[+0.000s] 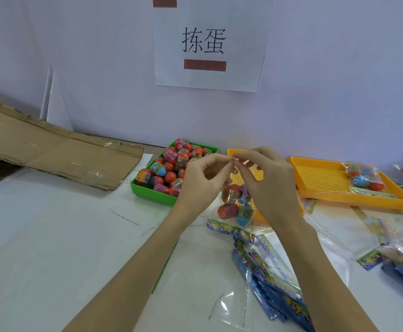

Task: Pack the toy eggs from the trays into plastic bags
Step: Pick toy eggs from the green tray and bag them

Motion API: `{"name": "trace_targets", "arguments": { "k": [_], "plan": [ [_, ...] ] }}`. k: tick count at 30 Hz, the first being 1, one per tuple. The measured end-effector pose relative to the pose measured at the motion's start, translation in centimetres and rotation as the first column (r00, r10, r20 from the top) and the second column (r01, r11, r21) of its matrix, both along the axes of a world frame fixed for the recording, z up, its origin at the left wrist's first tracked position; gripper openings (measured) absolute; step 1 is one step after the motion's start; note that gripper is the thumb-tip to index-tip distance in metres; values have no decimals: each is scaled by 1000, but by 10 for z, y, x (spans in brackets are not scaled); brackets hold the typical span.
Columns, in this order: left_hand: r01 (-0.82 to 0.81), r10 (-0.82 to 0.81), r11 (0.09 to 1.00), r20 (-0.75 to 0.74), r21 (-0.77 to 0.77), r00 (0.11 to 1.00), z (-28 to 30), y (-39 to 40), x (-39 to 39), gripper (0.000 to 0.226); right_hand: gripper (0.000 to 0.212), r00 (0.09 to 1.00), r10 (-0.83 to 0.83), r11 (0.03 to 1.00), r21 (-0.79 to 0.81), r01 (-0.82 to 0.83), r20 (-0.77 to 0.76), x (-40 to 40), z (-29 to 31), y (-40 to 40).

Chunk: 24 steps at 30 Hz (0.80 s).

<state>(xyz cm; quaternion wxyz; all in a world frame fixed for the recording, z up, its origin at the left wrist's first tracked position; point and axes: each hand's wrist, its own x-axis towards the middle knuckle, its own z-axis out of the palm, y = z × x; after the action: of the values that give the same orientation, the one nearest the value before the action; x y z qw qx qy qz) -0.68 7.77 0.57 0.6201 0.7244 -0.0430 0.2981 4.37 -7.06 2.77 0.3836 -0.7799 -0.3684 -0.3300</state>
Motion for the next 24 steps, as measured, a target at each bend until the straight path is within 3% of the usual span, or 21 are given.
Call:
{"name": "trace_targets", "arguments": {
  "k": [5, 8, 19, 24],
  "plan": [
    [-145, 104, 940, 146, 308, 984, 0, 1, -1, 11, 8, 1000, -5, 999, -37, 5, 9, 4, 0, -5],
    [-200, 123, 900, 215, 387, 969, 1, 1, -1, 10, 7, 999, 8, 999, -36, -7, 41, 5, 1, -6],
    [-186, 129, 903, 170, 388, 977, 1, -2, -2, 11, 7, 976, 141, 990, 21, -139, -169, 5, -1, -7],
    [-152, 98, 905, 152, 397, 983, 2, -4, -3, 9, 7, 969, 106, 994, 22, -104, -221, 7, -1, -8]
  ]
}}
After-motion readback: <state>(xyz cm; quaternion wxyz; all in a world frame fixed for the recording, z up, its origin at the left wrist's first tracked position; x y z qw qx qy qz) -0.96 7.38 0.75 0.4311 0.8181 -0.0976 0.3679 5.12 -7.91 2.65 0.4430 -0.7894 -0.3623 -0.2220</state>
